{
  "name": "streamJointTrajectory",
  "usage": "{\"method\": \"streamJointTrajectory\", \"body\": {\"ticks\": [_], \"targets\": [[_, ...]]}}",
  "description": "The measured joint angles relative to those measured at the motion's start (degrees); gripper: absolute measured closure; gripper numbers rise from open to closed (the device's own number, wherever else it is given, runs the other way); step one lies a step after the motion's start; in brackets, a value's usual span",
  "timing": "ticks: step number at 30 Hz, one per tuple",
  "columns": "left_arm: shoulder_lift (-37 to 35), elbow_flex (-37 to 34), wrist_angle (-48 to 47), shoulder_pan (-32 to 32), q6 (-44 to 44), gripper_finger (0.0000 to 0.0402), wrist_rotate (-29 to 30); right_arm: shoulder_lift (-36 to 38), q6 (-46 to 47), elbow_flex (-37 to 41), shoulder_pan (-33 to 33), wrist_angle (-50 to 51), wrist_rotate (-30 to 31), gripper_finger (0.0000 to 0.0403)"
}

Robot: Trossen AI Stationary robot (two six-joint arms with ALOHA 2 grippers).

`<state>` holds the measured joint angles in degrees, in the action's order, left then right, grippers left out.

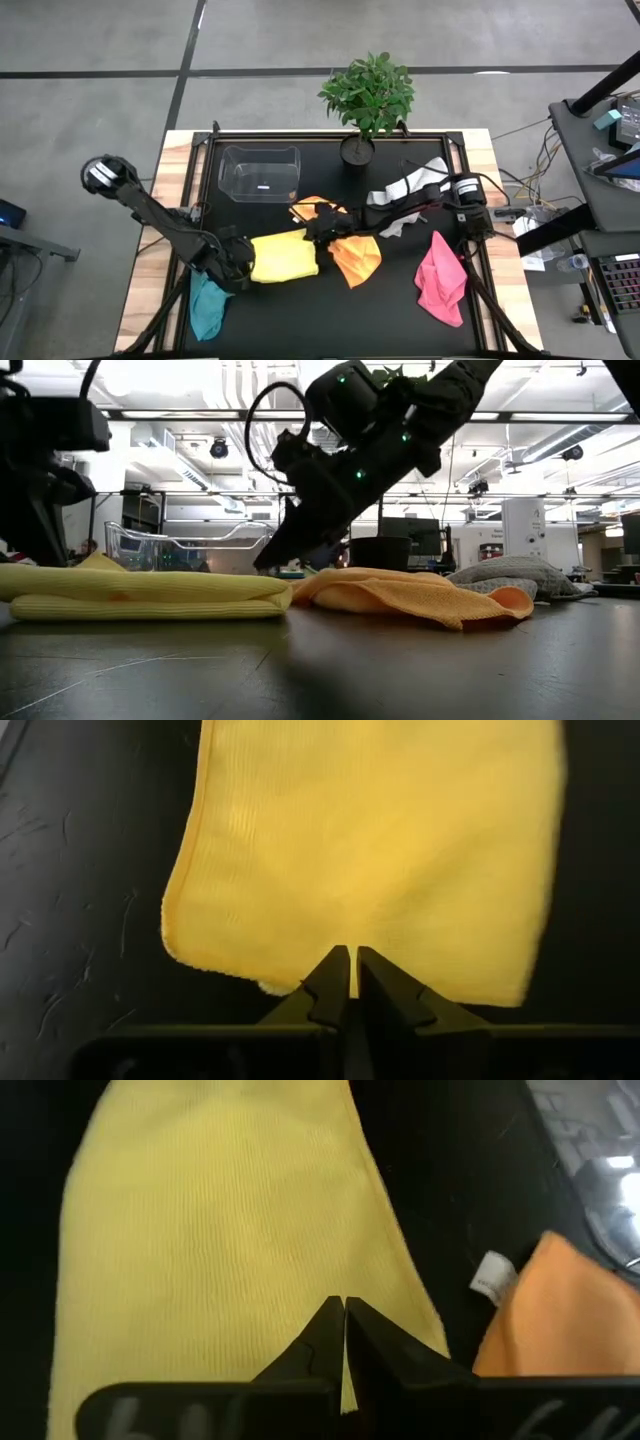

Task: Fold microfiber towels
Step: Fold the yellow towel, then put the yellow towel into the transparent bin

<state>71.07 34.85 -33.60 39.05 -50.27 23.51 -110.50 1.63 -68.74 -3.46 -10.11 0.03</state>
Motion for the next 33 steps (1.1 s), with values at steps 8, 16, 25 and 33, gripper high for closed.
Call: {"method": "streamJointTrajectory", "body": {"ticks": [8, 16, 25, 33], "targets": [[-1.96, -0.45, 12.07, 0.0, 1.44, 0.0392, 0.48, 2.54, -0.15, 0.05, -1.04, 2.29, -9.9, 0.0394], [6.91, -1.05, 22.28, 0.44, 2.74, 0.0392, -5.29, 1.83, -0.18, 1.09, -4.06, 0.8, -13.11, 0.0394], [13.62, -0.69, 23.32, 0.44, 2.74, 0.0392, -8.54, -2.34, 4.31, 1.57, -4.5, -1.02, -13.13, 0.0394], [5.9, -0.96, 19.97, 0.46, 3.18, 0.0392, -10.56, 0.22, 10.2, 1.54, -4.25, 2.05, -13.17, 0.0394]]}}
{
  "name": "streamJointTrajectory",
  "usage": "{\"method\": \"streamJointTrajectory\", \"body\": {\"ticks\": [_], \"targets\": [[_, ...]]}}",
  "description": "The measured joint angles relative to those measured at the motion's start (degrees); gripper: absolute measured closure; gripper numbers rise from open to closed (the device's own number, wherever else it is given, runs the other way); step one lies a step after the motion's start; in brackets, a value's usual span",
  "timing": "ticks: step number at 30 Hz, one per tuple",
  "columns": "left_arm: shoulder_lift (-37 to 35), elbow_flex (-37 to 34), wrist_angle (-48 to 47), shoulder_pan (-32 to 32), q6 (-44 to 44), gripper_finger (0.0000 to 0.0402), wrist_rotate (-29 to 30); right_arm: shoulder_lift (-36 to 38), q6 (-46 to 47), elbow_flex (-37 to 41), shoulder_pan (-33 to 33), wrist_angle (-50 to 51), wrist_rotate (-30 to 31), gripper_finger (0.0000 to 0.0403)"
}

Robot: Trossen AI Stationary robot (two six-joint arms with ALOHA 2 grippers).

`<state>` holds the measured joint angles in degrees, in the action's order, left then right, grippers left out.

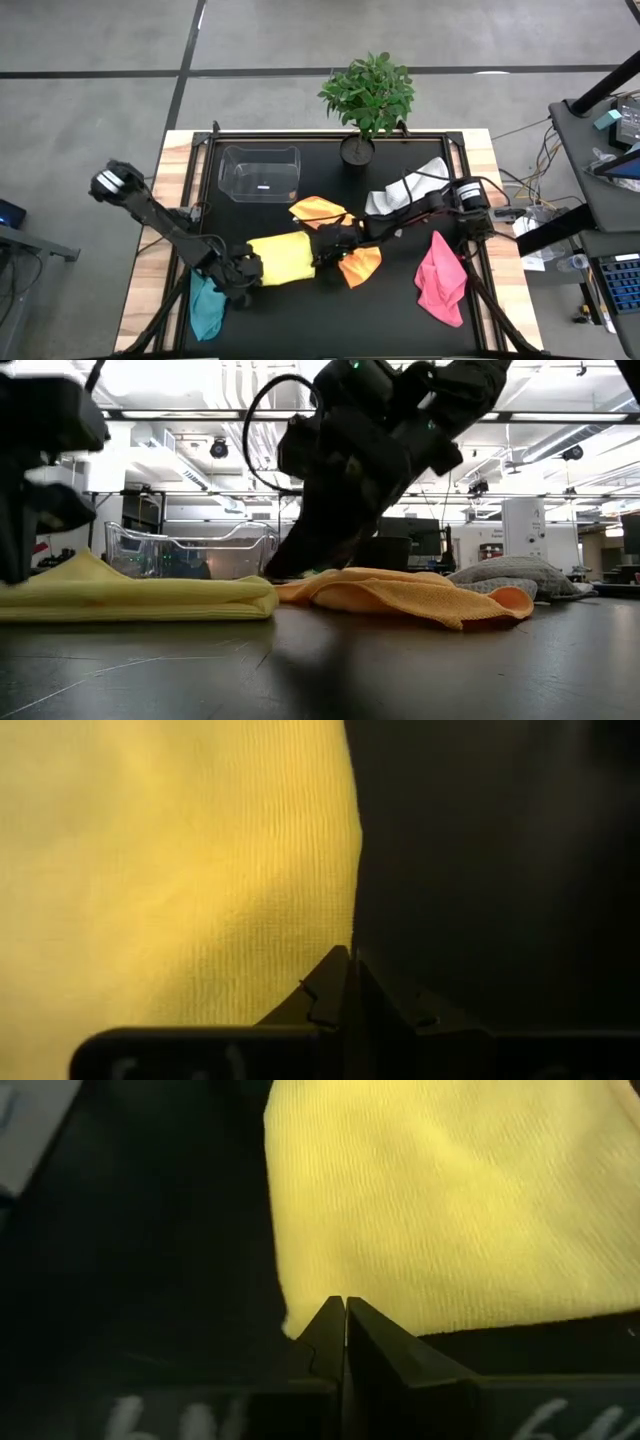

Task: Fold microfiber towels
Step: Put the yellow towel into the transparent bin

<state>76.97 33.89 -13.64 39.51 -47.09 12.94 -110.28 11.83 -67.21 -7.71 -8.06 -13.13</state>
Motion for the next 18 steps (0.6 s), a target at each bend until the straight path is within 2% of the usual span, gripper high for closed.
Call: {"method": "streamJointTrajectory", "body": {"ticks": [5, 9, 13, 15, 18], "targets": [[-6.11, -0.51, -2.2, -0.04, -1.62, 0.0392, 0.46, 1.81, 5.34, -0.01, 0.56, 4.7, -0.01, 0.0383], [-11.17, -0.57, -6.65, -0.7, -17.01, 0.0391, 0.62, 3.01, 14.63, -0.03, 0.9, 7.16, -1.91, 0.0347], [-16.89, -0.65, -11.78, -0.59, -30.62, 0.0376, -0.91, 3.12, 29.26, -0.47, 1.01, 7.45, -1.92, 0.0291], [-19.7, -0.97, -15.0, -0.57, -36.61, 0.036, -2.31, 3.15, 30.91, -0.92, 1.1, 7.31, -1.89, 0.026], [-22.62, -2.53, -18.4, -0.59, -43.64, 0.0328, -1.43, 3.23, 31.24, -1.1, 1.18, 7.37, -1.72, 0.0214]]}}
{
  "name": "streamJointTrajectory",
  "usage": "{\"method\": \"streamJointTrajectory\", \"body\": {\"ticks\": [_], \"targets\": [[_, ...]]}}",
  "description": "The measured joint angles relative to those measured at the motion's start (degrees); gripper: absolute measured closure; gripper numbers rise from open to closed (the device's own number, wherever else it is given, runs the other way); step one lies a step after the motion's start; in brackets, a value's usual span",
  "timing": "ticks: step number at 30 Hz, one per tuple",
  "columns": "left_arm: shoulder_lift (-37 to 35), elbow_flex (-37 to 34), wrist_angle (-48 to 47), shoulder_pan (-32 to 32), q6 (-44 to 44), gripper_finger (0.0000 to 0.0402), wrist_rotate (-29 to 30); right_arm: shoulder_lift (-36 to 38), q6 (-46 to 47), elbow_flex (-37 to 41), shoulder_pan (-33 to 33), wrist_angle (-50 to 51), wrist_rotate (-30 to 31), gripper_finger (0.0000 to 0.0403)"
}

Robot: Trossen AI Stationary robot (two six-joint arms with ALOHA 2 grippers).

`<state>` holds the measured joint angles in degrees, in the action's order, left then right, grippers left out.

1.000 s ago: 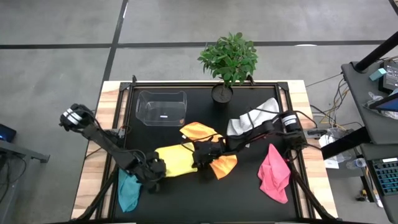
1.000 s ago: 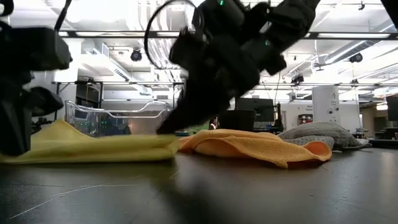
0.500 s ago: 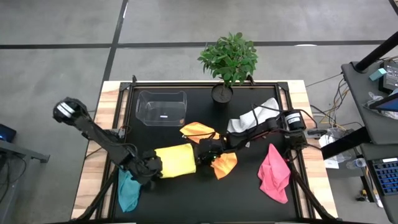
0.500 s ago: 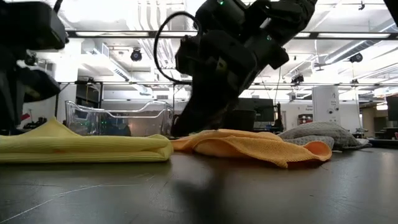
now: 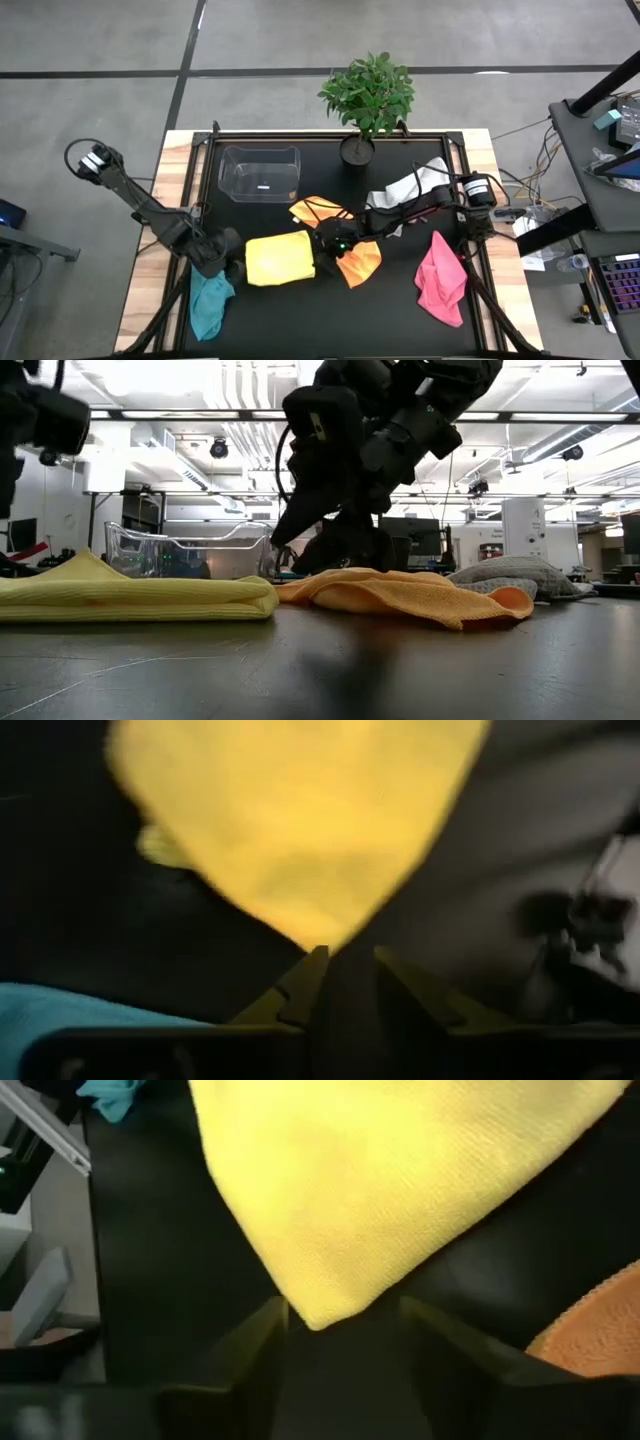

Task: Fold microfiber towels
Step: Put the yellow towel into the transparent bin

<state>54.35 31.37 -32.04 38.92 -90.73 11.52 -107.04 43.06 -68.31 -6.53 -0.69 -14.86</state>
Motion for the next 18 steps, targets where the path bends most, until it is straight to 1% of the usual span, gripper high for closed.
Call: {"method": "streamJointTrajectory", "body": {"ticks": [4, 6, 8, 11, 14, 18], "targets": [[-0.7, -3.87, 1.67, -0.01, -9.31, 0.0269, 3.92, 0.0, 1.01, -0.03, -0.09, 0.28, 4.33, 0.0161], [0.27, -6.04, 3.35, -0.09, -11.96, 0.0236, 4.47, 0.0, 1.81, 0.08, -0.08, 0.65, 5.89, 0.0139], [1.36, -8.4, 6.3, -0.09, -14.68, 0.0204, 4.47, 0.0, 2.45, 0.23, -0.08, 0.83, 6.15, 0.0122], [3.27, -10.88, 10.75, -0.31, -17.68, 0.0162, 4.84, 0.0, 2.77, 0.45, -0.06, 0.66, 8.23, 0.0105], [5.72, -12.29, 17.03, -0.31, -18.06, 0.0138, 6.9, -0.36, 2.85, 0.55, -0.06, 0.45, 8.94, 0.0098], [9.93, -11.91, 19.99, -0.87, -18.28, 0.0134, 8.61, -2.03, 3.63, -0.17, -0.08, -0.78, 9.05, 0.0099]]}}
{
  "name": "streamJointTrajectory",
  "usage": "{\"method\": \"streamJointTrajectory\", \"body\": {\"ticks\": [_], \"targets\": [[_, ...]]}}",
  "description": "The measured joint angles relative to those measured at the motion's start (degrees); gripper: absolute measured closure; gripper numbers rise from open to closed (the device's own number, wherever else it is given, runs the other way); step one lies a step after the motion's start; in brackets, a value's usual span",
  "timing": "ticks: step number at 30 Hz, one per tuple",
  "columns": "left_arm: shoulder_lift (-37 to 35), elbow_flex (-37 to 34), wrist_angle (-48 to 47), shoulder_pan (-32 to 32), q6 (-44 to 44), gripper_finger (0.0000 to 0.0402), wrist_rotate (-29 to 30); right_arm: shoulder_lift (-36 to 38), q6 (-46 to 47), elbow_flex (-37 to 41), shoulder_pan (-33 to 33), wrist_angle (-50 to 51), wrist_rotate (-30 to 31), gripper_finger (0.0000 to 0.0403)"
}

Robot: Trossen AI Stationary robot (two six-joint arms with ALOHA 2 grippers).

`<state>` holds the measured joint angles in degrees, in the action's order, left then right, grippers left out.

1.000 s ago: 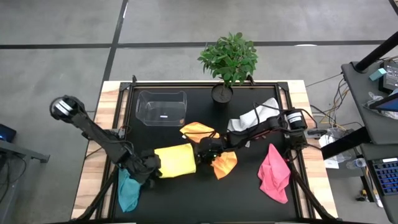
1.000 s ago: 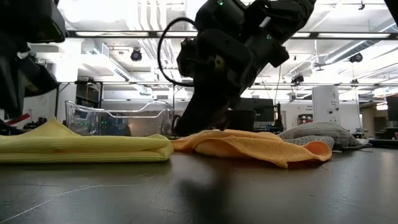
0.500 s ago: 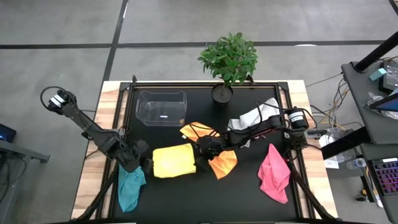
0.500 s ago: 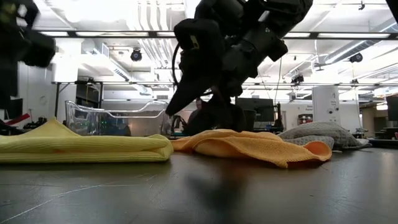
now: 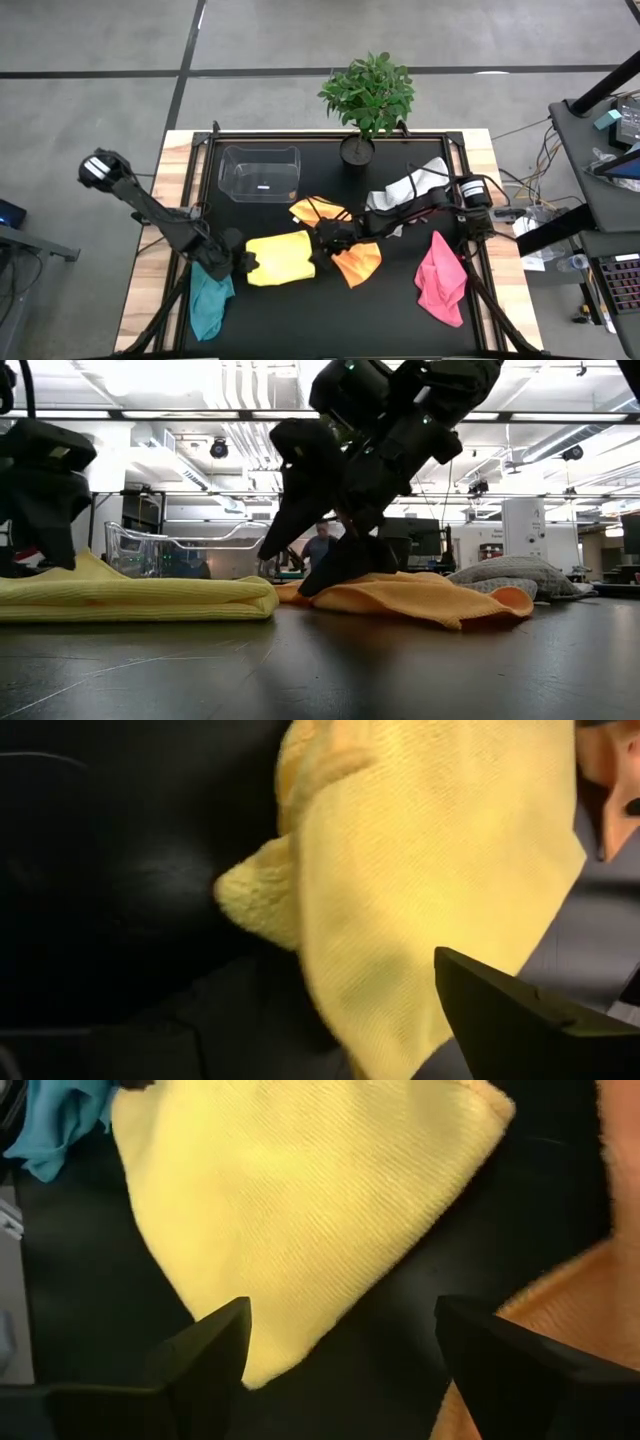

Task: Fold microfiber towels
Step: Put the yellow towel into the transparent bin

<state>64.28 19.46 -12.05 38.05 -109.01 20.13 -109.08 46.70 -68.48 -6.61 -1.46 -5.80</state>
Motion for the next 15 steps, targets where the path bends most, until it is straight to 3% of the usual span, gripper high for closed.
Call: {"method": "streamJointTrajectory", "body": {"ticks": [15], "targets": [[11.72, 0.86, 12.23, -0.97, 1.72, 0.0177, 4.95, -2.91, -0.24, -3.58, 1.01, -0.36, 0.05, 0.011]]}}
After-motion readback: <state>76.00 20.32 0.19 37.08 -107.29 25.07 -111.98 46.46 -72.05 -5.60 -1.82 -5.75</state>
